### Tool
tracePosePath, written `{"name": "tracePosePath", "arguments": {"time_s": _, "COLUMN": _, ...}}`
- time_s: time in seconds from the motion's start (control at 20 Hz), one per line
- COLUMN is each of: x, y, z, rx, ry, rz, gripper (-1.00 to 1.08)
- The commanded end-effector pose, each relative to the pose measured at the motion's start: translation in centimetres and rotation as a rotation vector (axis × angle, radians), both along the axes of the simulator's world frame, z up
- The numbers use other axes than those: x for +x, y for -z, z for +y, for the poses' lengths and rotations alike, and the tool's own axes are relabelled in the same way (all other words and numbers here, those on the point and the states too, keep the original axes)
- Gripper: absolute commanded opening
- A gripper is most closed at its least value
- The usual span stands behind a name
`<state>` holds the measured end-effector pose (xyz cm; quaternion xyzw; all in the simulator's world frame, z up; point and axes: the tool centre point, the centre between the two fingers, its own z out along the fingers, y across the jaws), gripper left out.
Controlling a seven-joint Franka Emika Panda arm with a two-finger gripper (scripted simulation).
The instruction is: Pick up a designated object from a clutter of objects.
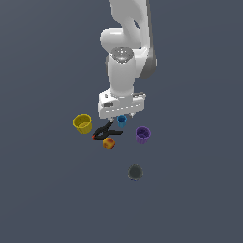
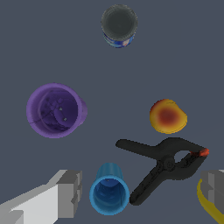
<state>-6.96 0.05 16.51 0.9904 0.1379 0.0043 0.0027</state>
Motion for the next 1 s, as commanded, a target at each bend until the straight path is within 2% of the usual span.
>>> {"name": "tracePosePath", "arguments": {"time_s": 0.0, "x": -1.7, "y": 1.9, "z": 0.0, "rx": 0.001, "ry": -0.027, "rz": 0.002, "gripper": 1.00}}
{"name": "tracePosePath", "arguments": {"time_s": 0.5, "x": -6.7, "y": 6.5, "z": 0.1, "rx": 0.003, "ry": -0.100, "rz": 0.008, "gripper": 1.00}}
{"name": "tracePosePath", "arguments": {"time_s": 0.75, "x": -7.9, "y": 7.3, "z": 0.1, "rx": 0.004, "ry": -0.115, "rz": 0.009, "gripper": 1.00}}
{"name": "tracePosePath", "arguments": {"time_s": 0.95, "x": -8.0, "y": 7.4, "z": 0.1, "rx": 0.004, "ry": -0.116, "rz": 0.010, "gripper": 1.00}}
